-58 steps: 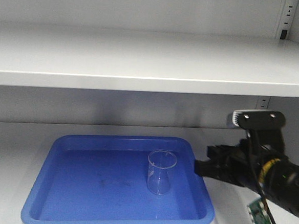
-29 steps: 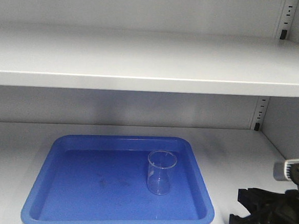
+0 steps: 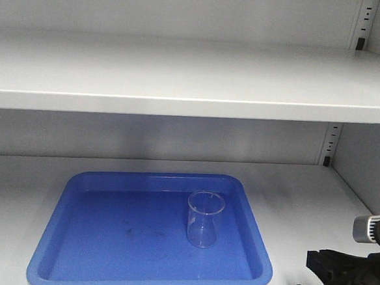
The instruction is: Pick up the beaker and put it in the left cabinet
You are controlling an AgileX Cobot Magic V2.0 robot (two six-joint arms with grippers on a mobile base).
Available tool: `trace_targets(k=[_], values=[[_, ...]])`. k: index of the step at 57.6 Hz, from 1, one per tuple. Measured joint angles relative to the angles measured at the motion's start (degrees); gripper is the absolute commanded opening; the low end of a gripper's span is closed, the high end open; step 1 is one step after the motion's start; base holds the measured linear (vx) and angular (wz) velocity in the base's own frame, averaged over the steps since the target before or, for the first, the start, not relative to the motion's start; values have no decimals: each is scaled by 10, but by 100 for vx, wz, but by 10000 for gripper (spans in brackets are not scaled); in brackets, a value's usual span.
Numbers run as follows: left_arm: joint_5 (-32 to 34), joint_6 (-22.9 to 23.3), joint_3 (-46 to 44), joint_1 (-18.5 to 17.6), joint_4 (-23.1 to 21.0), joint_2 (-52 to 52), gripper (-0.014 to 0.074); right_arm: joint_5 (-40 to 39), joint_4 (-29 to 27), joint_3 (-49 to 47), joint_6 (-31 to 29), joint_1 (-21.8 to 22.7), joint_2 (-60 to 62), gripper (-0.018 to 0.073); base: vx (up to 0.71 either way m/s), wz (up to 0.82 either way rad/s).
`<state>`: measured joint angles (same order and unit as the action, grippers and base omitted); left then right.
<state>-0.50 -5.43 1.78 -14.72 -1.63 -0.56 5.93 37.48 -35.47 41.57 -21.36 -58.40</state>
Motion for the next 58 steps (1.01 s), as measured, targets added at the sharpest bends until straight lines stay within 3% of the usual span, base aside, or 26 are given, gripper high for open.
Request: trace_targets(k=[11,17,24,31,36,58], values=[[0,0,0,0,0,0,1,1,-3,0,-2,0,0,-6,0,0],[0,0,0,0,0,0,1,6,-38,0,-32,0,6,-6,0,0],[0,0,0,0,0,0,1,13,-140,1,-151,12,30,-6,0,0],[0,0,0,0,0,0,1,-2,-286,27,-283,53,78,-6,0,0],[0,0,0,0,0,0,1,-31,-333,68,-326,78,129,-6,0,0],[0,0,0,0,0,0,1,-53,-352,303,-338,158,445,-6,0,0]])
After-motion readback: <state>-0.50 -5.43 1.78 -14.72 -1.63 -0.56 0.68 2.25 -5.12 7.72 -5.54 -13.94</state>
